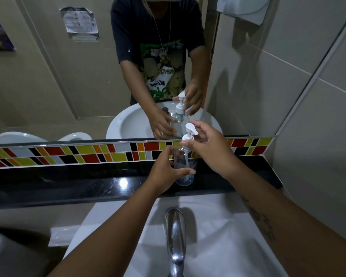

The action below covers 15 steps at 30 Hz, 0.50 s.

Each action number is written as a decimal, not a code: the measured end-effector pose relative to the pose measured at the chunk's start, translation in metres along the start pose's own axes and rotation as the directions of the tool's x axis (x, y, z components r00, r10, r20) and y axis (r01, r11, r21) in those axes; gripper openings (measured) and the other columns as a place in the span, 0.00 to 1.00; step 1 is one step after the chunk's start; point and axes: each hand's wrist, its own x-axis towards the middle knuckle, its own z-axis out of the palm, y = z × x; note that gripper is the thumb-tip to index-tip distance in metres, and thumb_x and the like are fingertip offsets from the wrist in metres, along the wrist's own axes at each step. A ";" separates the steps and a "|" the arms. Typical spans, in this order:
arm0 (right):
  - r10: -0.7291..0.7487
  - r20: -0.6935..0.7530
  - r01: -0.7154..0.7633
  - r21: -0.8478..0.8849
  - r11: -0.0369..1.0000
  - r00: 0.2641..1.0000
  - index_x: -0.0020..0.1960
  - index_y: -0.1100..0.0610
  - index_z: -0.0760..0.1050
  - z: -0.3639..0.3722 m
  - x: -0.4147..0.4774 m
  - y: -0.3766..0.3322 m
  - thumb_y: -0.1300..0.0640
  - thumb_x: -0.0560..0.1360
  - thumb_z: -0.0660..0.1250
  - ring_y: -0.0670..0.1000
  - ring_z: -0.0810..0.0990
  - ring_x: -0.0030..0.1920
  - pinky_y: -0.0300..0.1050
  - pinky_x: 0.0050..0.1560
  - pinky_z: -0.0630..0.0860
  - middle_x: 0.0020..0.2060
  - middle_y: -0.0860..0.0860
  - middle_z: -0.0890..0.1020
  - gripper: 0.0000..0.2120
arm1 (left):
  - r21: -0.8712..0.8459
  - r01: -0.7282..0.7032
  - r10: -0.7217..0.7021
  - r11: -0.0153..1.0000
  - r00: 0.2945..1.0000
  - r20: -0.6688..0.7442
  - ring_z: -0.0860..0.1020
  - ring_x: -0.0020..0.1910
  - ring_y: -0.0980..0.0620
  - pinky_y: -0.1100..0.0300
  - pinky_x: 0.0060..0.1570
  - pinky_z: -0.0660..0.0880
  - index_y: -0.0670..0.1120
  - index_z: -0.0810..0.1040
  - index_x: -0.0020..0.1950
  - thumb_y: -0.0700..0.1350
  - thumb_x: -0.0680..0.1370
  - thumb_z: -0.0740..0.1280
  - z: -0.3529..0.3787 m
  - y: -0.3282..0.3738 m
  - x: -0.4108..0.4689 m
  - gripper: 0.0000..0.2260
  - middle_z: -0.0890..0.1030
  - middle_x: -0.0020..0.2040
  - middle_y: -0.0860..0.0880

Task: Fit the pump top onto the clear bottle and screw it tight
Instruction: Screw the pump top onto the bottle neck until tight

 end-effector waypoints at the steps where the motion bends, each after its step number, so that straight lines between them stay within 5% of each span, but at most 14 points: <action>1: -0.003 -0.006 0.003 0.003 1.000 1.000 0.68 0.45 0.69 -0.002 0.001 -0.001 0.57 0.71 0.74 0.43 0.79 0.56 0.40 0.54 0.77 0.55 0.44 0.80 0.29 | 0.000 -0.007 0.007 1.000 1.000 0.000 0.80 0.52 0.61 0.67 0.38 0.79 0.65 0.70 0.60 0.59 0.59 0.82 0.000 0.001 0.000 0.34 0.77 0.55 0.65; 6: 0.037 0.072 -0.024 -0.173 0.985 0.997 0.59 0.52 0.78 -0.006 0.004 -0.001 0.57 0.74 0.71 0.43 0.80 0.50 0.41 0.51 0.75 0.48 0.45 0.84 0.14 | 0.030 -0.046 0.046 0.998 0.999 -0.007 0.79 0.56 0.55 0.62 0.44 0.82 0.62 0.70 0.69 0.50 0.67 0.82 0.003 0.001 0.000 0.35 0.73 0.58 0.66; 12: 0.024 -0.008 -0.025 -0.204 0.979 1.000 0.57 0.55 0.78 0.002 0.004 0.004 0.58 0.75 0.69 0.47 0.80 0.48 0.45 0.49 0.77 0.47 0.49 0.83 0.11 | -0.030 -0.032 0.029 0.999 0.994 -0.108 0.78 0.59 0.53 0.50 0.55 0.81 0.56 0.72 0.65 0.47 0.67 0.82 0.015 -0.003 0.002 0.30 0.77 0.59 0.57; 15: 0.009 -0.067 -0.021 -0.178 0.984 0.998 0.60 0.57 0.77 0.011 0.001 0.009 0.61 0.77 0.67 0.47 0.80 0.49 0.36 0.46 0.75 0.50 0.52 0.82 0.11 | -0.036 -0.033 0.025 0.999 0.981 -0.194 0.77 0.60 0.48 0.44 0.56 0.80 0.54 0.73 0.64 0.47 0.67 0.82 0.024 -0.006 0.004 0.30 0.79 0.59 0.52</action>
